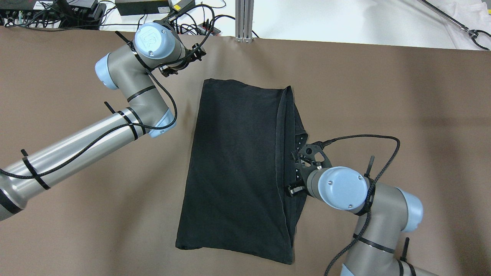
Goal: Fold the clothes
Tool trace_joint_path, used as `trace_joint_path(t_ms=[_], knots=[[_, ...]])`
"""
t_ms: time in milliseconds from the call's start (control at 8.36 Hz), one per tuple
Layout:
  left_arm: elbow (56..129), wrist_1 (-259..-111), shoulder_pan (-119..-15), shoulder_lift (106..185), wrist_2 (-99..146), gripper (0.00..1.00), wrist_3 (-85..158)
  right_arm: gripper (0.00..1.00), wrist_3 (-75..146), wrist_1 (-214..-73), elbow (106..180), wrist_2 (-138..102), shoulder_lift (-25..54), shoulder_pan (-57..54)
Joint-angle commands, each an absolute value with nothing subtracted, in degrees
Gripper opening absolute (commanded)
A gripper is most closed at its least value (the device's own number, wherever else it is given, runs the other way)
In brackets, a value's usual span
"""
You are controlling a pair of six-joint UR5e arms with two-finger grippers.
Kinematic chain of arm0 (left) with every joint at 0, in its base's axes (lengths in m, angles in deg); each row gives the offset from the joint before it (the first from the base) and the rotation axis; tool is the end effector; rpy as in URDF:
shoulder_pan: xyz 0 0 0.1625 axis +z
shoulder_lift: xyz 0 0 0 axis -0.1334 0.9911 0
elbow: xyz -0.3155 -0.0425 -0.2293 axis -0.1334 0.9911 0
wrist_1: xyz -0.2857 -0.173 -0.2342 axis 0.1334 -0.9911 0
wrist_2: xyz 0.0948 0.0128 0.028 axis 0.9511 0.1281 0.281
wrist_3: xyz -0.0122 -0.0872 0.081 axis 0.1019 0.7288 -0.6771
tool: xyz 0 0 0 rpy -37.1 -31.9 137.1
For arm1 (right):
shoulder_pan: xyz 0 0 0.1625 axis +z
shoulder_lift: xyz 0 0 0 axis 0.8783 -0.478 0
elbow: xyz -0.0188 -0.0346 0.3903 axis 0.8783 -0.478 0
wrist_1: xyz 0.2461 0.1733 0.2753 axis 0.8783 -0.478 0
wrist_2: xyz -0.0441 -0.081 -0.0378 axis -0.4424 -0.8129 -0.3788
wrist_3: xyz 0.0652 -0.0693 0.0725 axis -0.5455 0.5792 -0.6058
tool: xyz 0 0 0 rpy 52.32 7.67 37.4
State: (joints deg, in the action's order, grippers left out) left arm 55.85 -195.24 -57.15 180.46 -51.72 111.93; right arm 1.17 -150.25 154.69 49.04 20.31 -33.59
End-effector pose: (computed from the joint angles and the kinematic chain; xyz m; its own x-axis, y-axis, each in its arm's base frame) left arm 0.4544 -0.7158 0.2503 0.3672 -0.4370 -0.8211 0.6957 0.7150 -0.0693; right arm -0.4864 -0.4080 0.2727 0.7630 -0.3125 0.5658 0.0191 0.8859 0.4636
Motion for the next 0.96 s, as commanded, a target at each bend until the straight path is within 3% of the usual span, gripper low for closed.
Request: trace_joint_path(t_ms=[0,837], knots=[[55.9,-195.2,-57.2,180.5,-51.6,1.0,112.2,0.95,-4.4,-151.0,147.9,48.8,25.2,-33.6],[56.8,-195.2,-57.1,180.0,-51.3,1.0,113.3,0.95,-3.9,-144.9,146.7,48.7,21.8,-35.0]])
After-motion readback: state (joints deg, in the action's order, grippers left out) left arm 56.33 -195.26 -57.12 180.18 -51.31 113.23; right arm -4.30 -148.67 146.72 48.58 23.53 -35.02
